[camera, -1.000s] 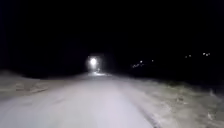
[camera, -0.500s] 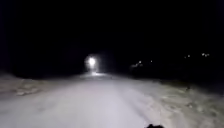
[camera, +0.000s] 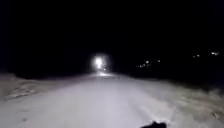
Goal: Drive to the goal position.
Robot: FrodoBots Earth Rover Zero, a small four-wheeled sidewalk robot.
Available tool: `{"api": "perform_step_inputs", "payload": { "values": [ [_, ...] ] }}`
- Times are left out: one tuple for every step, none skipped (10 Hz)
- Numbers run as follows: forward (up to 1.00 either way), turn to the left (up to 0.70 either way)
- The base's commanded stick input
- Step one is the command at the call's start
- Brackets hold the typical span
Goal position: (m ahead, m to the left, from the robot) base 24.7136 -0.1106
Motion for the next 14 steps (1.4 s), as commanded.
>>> {"api": "perform_step_inputs", "payload": {
  "values": [
    [1.00,0.00],
    [1.00,0.00],
    [1.00,0.00],
    [1.00,0.00],
    [1.00,0.00],
    [1.00,0.00],
    [1.00,0.00],
    [1.00,0.00],
    [1.00,0.00],
    [1.00,0.00],
    [1.00,0.00],
    [1.00,0.00],
    [1.00,0.00],
    [1.00,0.00]
  ]
}}
